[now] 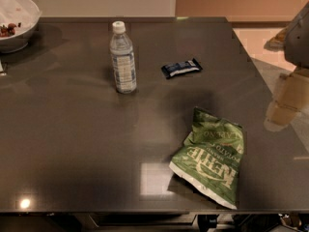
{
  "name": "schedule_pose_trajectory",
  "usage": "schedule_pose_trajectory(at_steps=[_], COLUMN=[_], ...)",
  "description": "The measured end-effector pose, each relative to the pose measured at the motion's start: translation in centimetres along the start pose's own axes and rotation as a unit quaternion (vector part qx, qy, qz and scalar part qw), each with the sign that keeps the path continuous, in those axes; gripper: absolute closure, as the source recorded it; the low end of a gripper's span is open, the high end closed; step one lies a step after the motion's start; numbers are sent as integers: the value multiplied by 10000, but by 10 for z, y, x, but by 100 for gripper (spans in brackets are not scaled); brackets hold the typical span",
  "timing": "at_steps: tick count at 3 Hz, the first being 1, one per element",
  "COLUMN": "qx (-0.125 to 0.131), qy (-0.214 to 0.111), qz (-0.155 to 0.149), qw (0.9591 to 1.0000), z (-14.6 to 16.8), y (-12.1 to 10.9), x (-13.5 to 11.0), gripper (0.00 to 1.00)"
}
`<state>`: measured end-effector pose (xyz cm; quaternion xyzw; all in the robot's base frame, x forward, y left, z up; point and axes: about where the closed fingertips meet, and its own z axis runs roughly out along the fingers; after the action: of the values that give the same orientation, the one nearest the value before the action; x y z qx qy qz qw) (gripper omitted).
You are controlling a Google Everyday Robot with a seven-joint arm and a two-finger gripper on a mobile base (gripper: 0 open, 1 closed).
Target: Move blue plastic bottle near green jalapeno chip bag
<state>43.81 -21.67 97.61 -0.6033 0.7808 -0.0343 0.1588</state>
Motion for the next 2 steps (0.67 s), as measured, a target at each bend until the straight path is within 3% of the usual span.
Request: schedule_pose_trajectory(at_steps=[2], qx=[39], qy=[-88], qz=[44], qw=[9999], z=[0], y=[-4], x=[-6], gripper=[0])
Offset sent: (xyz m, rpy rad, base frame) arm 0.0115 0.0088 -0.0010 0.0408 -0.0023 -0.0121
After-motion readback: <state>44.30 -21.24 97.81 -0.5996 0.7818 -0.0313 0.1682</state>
